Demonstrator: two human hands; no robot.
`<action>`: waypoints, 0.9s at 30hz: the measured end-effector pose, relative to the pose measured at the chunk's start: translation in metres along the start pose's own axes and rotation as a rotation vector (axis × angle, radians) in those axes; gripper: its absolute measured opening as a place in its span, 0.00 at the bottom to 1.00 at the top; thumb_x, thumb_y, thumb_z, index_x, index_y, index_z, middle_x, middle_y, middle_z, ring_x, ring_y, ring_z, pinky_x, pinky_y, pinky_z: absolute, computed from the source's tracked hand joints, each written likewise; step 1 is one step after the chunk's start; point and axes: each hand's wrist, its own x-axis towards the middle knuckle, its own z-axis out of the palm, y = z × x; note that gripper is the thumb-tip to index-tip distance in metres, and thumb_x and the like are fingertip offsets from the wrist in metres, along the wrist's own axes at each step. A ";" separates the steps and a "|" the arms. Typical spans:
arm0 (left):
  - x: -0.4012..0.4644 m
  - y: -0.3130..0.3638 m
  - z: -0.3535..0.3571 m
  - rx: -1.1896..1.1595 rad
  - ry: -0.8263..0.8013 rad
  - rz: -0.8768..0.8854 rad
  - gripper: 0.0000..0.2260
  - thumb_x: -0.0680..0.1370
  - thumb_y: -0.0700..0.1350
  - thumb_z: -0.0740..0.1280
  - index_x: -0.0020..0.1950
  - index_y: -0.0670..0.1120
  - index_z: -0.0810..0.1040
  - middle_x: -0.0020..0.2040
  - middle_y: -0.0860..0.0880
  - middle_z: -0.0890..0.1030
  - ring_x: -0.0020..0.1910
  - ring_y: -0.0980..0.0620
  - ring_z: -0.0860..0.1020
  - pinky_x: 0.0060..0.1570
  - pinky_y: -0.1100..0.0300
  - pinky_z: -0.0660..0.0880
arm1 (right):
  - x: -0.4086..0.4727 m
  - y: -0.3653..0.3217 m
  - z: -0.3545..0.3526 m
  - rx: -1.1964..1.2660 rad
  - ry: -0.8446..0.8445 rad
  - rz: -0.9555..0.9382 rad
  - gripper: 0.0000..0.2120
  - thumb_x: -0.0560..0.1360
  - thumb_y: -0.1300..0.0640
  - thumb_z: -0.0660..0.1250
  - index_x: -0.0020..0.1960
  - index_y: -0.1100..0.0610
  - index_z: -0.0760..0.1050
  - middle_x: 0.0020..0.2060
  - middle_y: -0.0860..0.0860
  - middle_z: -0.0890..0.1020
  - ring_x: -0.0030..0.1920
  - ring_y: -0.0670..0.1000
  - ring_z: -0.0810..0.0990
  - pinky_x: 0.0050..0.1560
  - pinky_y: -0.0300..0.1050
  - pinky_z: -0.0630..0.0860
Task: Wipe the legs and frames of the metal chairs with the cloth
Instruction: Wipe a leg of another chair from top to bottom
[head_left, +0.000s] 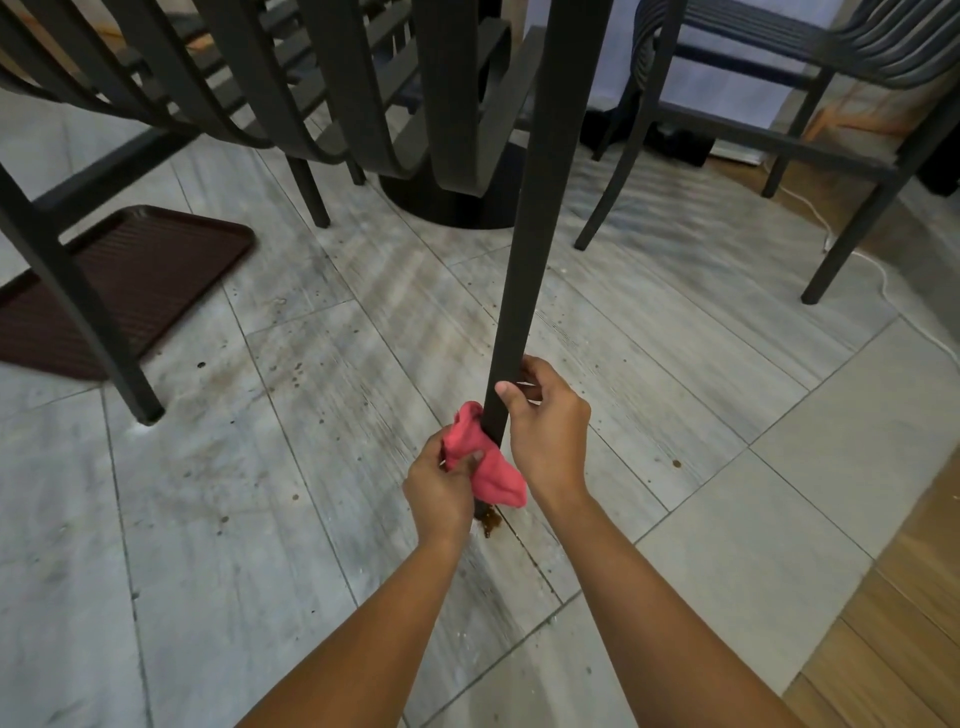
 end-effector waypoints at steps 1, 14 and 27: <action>0.000 0.000 0.000 0.001 -0.004 -0.002 0.16 0.74 0.38 0.69 0.61 0.45 0.77 0.51 0.48 0.82 0.49 0.53 0.80 0.47 0.66 0.75 | 0.000 0.000 0.000 0.001 0.000 0.003 0.12 0.74 0.60 0.68 0.57 0.57 0.76 0.45 0.44 0.80 0.44 0.40 0.78 0.42 0.20 0.69; 0.002 -0.013 0.000 0.014 -0.018 -0.064 0.15 0.73 0.36 0.69 0.59 0.44 0.78 0.50 0.47 0.81 0.49 0.51 0.79 0.46 0.65 0.74 | 0.000 0.001 0.000 0.033 0.011 -0.006 0.12 0.74 0.61 0.68 0.57 0.58 0.77 0.47 0.49 0.82 0.43 0.41 0.78 0.41 0.20 0.69; 0.007 -0.036 0.002 0.085 -0.002 -0.137 0.09 0.73 0.35 0.68 0.51 0.44 0.79 0.44 0.47 0.82 0.45 0.49 0.80 0.38 0.66 0.73 | 0.001 0.004 0.002 0.044 0.019 -0.006 0.12 0.74 0.61 0.69 0.57 0.57 0.77 0.47 0.48 0.82 0.43 0.41 0.78 0.44 0.26 0.73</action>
